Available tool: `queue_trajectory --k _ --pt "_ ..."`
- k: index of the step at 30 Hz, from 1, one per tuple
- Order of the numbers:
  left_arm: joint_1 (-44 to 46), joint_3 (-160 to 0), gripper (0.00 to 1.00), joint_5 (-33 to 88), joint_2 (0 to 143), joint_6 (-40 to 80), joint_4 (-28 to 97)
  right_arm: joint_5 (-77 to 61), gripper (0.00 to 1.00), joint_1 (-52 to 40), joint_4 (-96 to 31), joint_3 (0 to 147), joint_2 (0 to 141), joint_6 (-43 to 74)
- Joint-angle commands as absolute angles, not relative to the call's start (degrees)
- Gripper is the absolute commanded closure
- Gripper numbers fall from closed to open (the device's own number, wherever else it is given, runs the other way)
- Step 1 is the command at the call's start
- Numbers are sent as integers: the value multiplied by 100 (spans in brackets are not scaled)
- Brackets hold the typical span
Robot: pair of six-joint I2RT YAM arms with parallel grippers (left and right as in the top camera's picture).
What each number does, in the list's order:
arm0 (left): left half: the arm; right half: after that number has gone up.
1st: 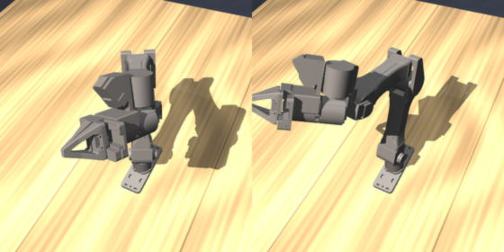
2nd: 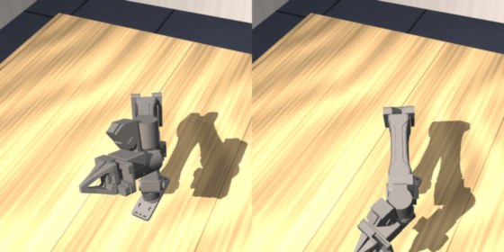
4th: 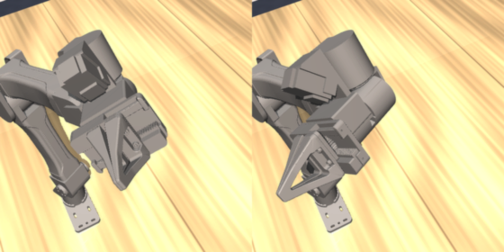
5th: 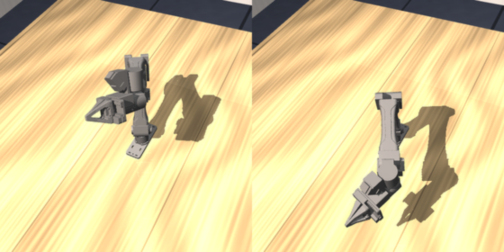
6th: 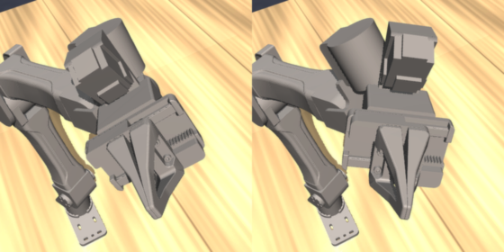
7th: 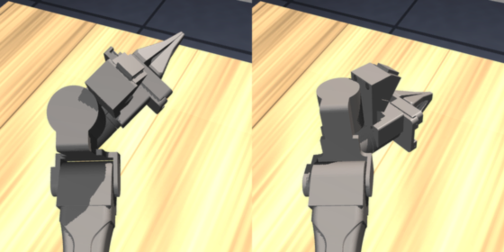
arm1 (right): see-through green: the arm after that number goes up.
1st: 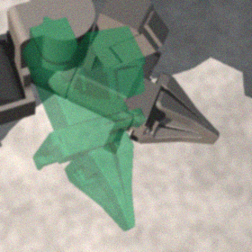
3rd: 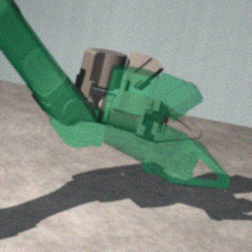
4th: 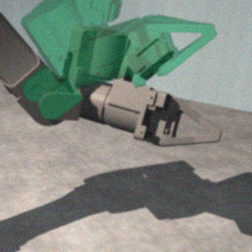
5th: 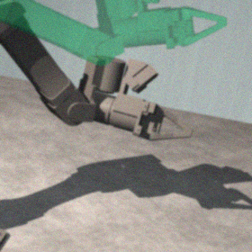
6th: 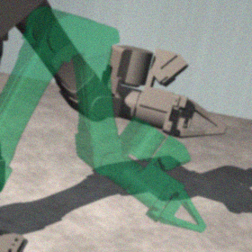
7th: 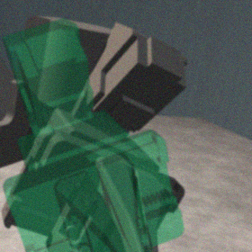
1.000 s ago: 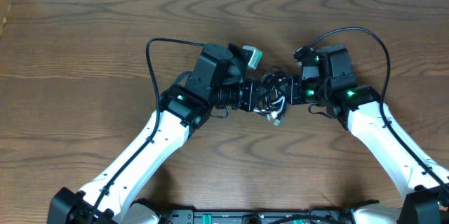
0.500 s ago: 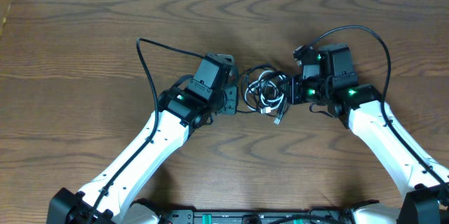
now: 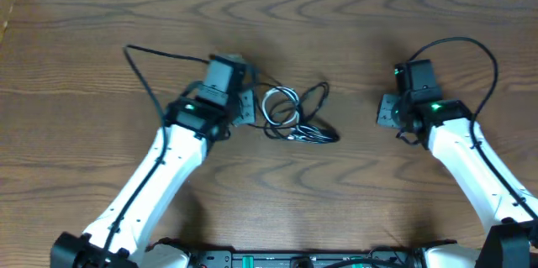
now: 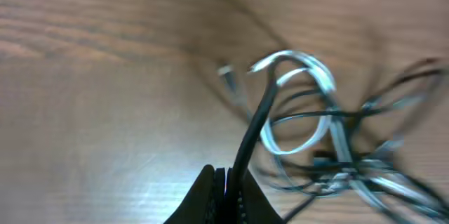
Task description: Untangle cables
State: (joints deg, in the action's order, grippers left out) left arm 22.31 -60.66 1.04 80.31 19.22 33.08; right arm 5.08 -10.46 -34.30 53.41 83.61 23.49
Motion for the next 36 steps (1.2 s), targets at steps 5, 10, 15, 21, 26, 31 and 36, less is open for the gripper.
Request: queue_trajectory --k 5,10,15,21,26,31,36 --pt "2222 -6088 92 2681 7747 1846 2779 -4163 20 -1282 -2941 5398 8326 145" --pt "2220 -6088 92 2652 7747 1846 2779 -3719 15 -1745 -3297 5312 8326 -504" --pt "2220 -6088 92 2635 7747 1841 2779 -3009 18 -2283 -2707 4925 8326 -499" --pt "2220 -6088 92 2635 7747 1841 2801 -2261 32 -2486 -1903 4464 8326 -91" --pt "2222 -6088 93 2532 7747 1782 2821 -2257 82 -2484 -1343 4066 8326 342" --pt "2213 -6086 92 803 7747 1785 3369 -624 99 -2082 -1332 4219 8224 1485" --pt "1470 -6088 92 -1109 7745 1962 3881 967 99 -395 -2287 4340 7540 2012"
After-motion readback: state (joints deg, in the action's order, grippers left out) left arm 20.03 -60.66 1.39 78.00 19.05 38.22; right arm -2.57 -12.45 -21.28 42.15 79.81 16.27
